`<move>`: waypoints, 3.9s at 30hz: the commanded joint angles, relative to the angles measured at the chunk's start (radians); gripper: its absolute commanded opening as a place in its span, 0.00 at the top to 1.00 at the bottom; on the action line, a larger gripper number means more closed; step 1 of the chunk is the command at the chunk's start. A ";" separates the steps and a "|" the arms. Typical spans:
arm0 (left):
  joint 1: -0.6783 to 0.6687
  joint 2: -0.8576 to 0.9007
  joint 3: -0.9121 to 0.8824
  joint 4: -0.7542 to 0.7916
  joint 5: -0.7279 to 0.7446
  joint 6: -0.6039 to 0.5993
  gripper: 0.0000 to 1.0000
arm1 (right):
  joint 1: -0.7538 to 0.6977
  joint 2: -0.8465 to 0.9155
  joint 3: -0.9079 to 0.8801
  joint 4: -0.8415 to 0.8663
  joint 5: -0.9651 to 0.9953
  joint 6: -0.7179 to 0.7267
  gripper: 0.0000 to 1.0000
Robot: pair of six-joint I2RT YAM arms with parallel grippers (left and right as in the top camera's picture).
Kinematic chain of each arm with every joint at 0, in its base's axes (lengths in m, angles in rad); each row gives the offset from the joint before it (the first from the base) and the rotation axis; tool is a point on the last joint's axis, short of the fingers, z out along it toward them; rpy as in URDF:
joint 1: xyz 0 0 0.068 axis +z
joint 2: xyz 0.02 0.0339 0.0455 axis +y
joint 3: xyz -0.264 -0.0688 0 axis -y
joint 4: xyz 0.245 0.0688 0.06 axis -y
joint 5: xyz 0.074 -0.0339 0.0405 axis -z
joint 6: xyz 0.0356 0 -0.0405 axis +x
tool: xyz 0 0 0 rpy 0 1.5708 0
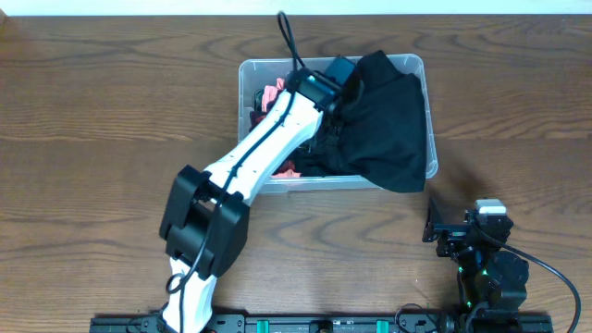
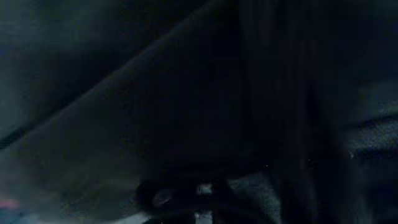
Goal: Pack container
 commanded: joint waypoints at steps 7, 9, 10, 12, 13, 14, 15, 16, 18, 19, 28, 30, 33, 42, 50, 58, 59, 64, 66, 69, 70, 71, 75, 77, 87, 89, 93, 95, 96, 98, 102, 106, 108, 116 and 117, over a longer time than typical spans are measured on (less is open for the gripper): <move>-0.080 -0.248 0.074 0.190 0.172 0.048 0.83 | -0.008 -0.006 -0.002 0.000 -0.001 -0.015 0.01; -0.110 -0.230 0.066 0.216 0.206 0.080 0.83 | -0.008 -0.006 -0.002 0.000 -0.001 -0.015 0.01; -0.125 -0.216 0.060 0.225 0.218 0.097 0.83 | -0.008 -0.006 -0.002 0.000 -0.001 -0.015 0.01; -0.152 -0.180 0.043 0.245 0.250 0.136 0.83 | -0.008 -0.006 -0.002 0.000 -0.001 -0.015 0.01; -0.163 -0.159 0.037 0.254 0.271 0.151 0.83 | -0.008 -0.006 -0.002 0.000 -0.001 -0.015 0.01; -0.172 -0.136 0.034 0.262 0.296 0.171 0.83 | -0.008 -0.006 -0.002 0.000 -0.001 -0.016 0.01; -0.181 -0.108 0.032 0.269 0.319 0.193 0.83 | -0.008 -0.006 -0.002 0.000 -0.001 -0.015 0.01; -0.189 -0.078 0.032 0.275 0.336 0.214 0.83 | -0.008 -0.006 -0.002 0.000 -0.001 -0.015 0.01; -0.196 -0.028 0.032 0.285 0.335 0.222 0.83 | -0.008 -0.006 -0.002 0.000 -0.001 -0.015 0.01; -0.197 -0.004 0.032 0.291 0.335 0.224 0.83 | -0.008 -0.006 -0.002 0.000 -0.001 -0.015 0.01; -0.178 0.079 0.034 0.384 0.139 0.200 0.78 | -0.008 -0.006 -0.002 0.000 -0.001 -0.015 0.01; -0.178 0.072 0.043 0.367 0.137 0.200 0.77 | -0.008 -0.006 -0.002 0.000 -0.001 -0.016 0.01; -0.179 0.040 0.078 0.307 0.171 0.186 0.77 | -0.008 -0.006 -0.002 0.000 -0.001 -0.015 0.01; -0.178 -0.140 0.124 0.392 0.103 0.232 0.66 | -0.008 -0.006 -0.002 0.000 -0.001 -0.015 0.01; -0.123 -0.030 0.107 0.557 0.024 0.261 0.64 | -0.008 -0.006 -0.002 0.000 -0.001 -0.015 0.01; -0.066 0.188 0.107 0.548 0.079 0.261 0.64 | -0.008 -0.006 -0.002 0.000 -0.001 -0.015 0.01; -0.063 0.208 0.107 0.534 0.079 0.261 0.64 | -0.008 -0.006 -0.002 0.000 -0.001 -0.015 0.01; -0.063 0.243 0.107 0.435 0.134 0.261 0.71 | -0.008 -0.006 -0.002 0.000 -0.001 -0.015 0.01; -0.063 0.219 0.108 0.418 0.126 0.261 0.73 | -0.008 -0.006 -0.002 0.000 -0.001 -0.015 0.01; -0.060 0.148 0.109 0.414 0.121 0.261 0.72 | -0.008 -0.006 -0.002 0.000 -0.001 -0.015 0.01; -0.057 0.113 0.109 0.417 0.117 0.261 0.69 | -0.008 -0.006 -0.002 0.000 -0.001 -0.015 0.01; -0.055 0.080 0.109 0.422 0.113 0.261 0.66 | -0.008 -0.006 -0.002 0.000 -0.001 -0.016 0.01; -0.037 -0.038 0.109 0.444 0.062 0.261 0.59 | -0.008 -0.006 -0.002 0.000 -0.001 -0.015 0.01; -0.024 -0.075 0.109 0.424 0.033 0.251 0.59 | -0.008 -0.006 -0.002 0.000 -0.001 -0.015 0.01; 0.074 -0.098 0.052 0.184 -0.028 0.143 0.56 | -0.008 -0.006 -0.002 0.000 -0.001 -0.015 0.01; 0.089 -0.071 0.014 0.185 -0.024 0.144 0.54 | -0.008 -0.006 -0.002 0.000 -0.001 -0.015 0.01; 0.102 -0.011 -0.039 0.169 0.025 0.171 0.53 | -0.008 -0.006 -0.002 0.000 -0.001 -0.016 0.01; 0.102 0.003 -0.040 0.143 0.013 0.170 0.53 | -0.008 -0.006 -0.002 0.000 -0.001 -0.015 0.01; 0.102 0.002 -0.040 0.137 0.012 0.170 0.53 | -0.008 -0.006 -0.002 0.000 -0.001 -0.015 0.01; 0.102 -0.019 -0.025 0.118 -0.007 0.168 0.53 | -0.008 -0.006 -0.002 0.000 -0.001 -0.015 0.01; 0.102 -0.126 0.036 0.040 -0.087 0.133 0.51 | -0.008 -0.006 -0.002 0.000 -0.001 -0.015 0.01; 0.104 -0.301 0.053 -0.037 -0.111 0.132 0.38 | -0.008 -0.006 -0.002 0.000 -0.001 -0.015 0.01; 0.104 -0.404 0.053 -0.096 -0.146 0.132 0.17 | -0.008 -0.006 -0.002 0.000 -0.001 -0.015 0.01; 0.104 -0.690 0.053 -0.340 -0.227 0.132 0.02 | -0.008 -0.006 -0.002 0.000 -0.001 -0.016 0.01; 0.104 -0.712 0.053 -0.359 -0.227 0.132 0.02 | -0.008 -0.006 -0.002 0.000 -0.001 -0.015 0.01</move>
